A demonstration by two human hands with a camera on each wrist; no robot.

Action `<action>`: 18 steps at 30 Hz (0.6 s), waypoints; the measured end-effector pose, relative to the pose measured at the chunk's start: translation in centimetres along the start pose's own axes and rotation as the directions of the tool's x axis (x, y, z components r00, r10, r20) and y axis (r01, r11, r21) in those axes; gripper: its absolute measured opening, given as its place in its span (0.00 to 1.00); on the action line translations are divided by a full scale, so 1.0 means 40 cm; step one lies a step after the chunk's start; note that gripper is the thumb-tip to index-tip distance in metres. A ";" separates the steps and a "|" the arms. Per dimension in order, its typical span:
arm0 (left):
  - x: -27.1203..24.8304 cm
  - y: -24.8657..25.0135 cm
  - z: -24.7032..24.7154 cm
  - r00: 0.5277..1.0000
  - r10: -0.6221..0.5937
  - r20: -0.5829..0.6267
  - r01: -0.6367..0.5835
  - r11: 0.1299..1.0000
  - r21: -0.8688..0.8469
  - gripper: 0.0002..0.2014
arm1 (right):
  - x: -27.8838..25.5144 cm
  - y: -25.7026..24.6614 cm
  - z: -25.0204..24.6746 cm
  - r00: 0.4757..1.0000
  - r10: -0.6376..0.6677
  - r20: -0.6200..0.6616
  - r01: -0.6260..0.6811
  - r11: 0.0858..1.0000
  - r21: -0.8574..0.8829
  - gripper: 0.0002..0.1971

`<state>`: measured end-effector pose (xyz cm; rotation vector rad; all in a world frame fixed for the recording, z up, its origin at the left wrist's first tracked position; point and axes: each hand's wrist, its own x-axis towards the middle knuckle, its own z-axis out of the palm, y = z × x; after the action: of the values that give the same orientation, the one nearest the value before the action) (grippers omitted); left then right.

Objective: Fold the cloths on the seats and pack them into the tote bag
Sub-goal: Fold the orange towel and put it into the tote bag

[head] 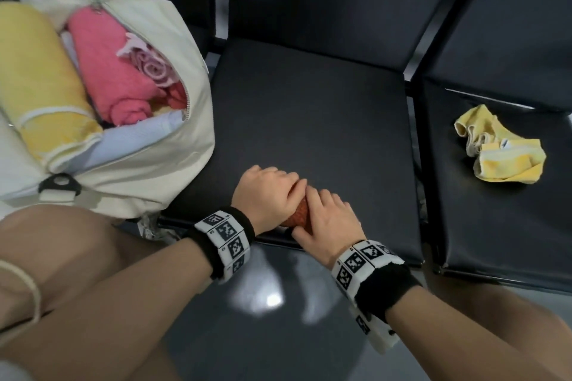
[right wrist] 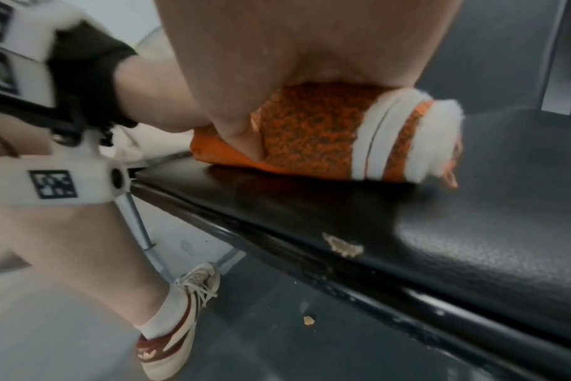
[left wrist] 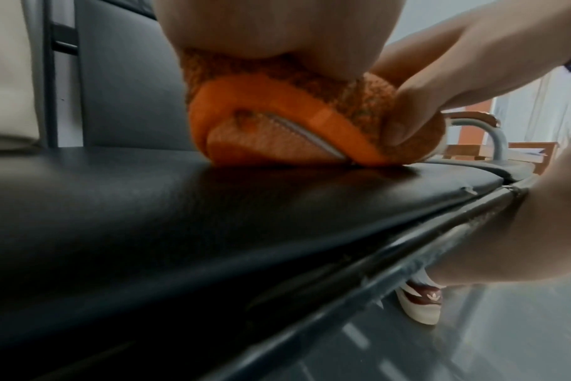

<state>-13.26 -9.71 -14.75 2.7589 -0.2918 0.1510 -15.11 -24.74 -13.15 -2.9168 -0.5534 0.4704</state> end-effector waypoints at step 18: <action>-0.091 -0.082 -0.499 0.813 -0.528 -0.244 0.327 0.762 -0.560 0.31 | 0.086 -0.377 -0.377 0.983 0.060 -0.174 0.081 0.707 0.703 0.20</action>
<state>-17.41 1.20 2.16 2.1375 0.3830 0.4300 -12.17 -10.62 2.94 -2.1682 -0.2679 0.3070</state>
